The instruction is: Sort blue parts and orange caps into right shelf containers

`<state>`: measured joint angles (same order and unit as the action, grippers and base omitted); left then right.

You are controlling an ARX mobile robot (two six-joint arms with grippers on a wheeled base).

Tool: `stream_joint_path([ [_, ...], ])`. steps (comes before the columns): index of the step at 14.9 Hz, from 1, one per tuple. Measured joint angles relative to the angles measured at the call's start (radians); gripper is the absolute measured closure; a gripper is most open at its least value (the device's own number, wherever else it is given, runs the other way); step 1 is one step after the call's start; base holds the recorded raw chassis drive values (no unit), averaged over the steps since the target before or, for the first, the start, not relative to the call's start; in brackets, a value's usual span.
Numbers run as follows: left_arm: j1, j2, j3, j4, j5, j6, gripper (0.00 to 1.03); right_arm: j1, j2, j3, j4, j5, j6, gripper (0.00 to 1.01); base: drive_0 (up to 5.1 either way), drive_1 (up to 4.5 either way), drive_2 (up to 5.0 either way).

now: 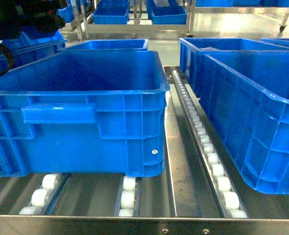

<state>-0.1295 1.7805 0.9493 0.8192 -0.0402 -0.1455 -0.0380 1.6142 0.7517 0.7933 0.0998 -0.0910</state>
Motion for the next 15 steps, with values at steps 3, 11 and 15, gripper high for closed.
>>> stream_joint_path([
  [3,0.001,-0.015,-0.051,0.043,0.052,-0.005,0.17,-0.003,0.005,-0.019,0.04,-0.021,0.008,0.09,0.0,0.0,0.0],
  [11,0.02,-0.29,-0.447,0.165,-0.078,0.128,0.46,0.007,-0.186,-0.315,0.201,-0.114,0.073,0.53,0.0,0.0,0.0],
  [15,0.057,-0.49,-0.671,0.177,-0.034,0.128,1.0,0.038,-0.388,-0.515,0.189,-0.1,0.078,1.0,0.0,0.0,0.0],
])
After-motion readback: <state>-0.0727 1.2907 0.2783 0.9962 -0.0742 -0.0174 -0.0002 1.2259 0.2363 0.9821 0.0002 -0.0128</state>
